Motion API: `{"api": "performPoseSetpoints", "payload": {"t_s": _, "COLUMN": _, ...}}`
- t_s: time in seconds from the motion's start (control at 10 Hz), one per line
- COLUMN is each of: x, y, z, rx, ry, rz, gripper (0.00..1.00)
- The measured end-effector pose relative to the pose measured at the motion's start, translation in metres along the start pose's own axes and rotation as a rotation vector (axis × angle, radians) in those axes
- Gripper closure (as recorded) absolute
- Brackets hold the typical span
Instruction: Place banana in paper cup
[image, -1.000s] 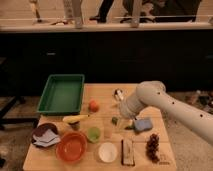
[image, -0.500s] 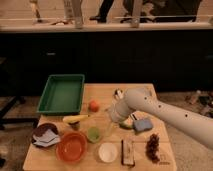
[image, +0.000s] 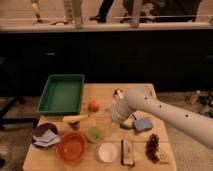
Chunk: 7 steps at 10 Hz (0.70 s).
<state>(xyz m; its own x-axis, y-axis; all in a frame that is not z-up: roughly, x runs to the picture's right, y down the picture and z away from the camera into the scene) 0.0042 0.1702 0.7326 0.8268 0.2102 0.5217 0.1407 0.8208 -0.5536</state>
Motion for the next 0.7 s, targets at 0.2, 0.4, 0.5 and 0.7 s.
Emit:
{"api": "performPoseSetpoints", "payload": {"t_s": 0.2, "x": -0.001, "y": -0.001, "z": 0.001, "rx": 0.003, "ry": -0.007, "rz": 0.002, "gripper": 0.2}}
{"api": "performPoseSetpoints", "payload": {"t_s": 0.4, "x": -0.003, "y": -0.009, "z": 0.011, "rx": 0.021, "ry": -0.05, "rz": 0.021, "gripper": 0.2}}
{"api": "performPoseSetpoints", "payload": {"t_s": 0.5, "x": -0.013, "y": -0.015, "z": 0.021, "rx": 0.02, "ry": -0.072, "rz": 0.015, "gripper": 0.2}}
{"api": "performPoseSetpoints", "payload": {"t_s": 0.7, "x": -0.036, "y": -0.029, "z": 0.042, "rx": 0.021, "ry": -0.111, "rz": 0.008, "gripper": 0.2}}
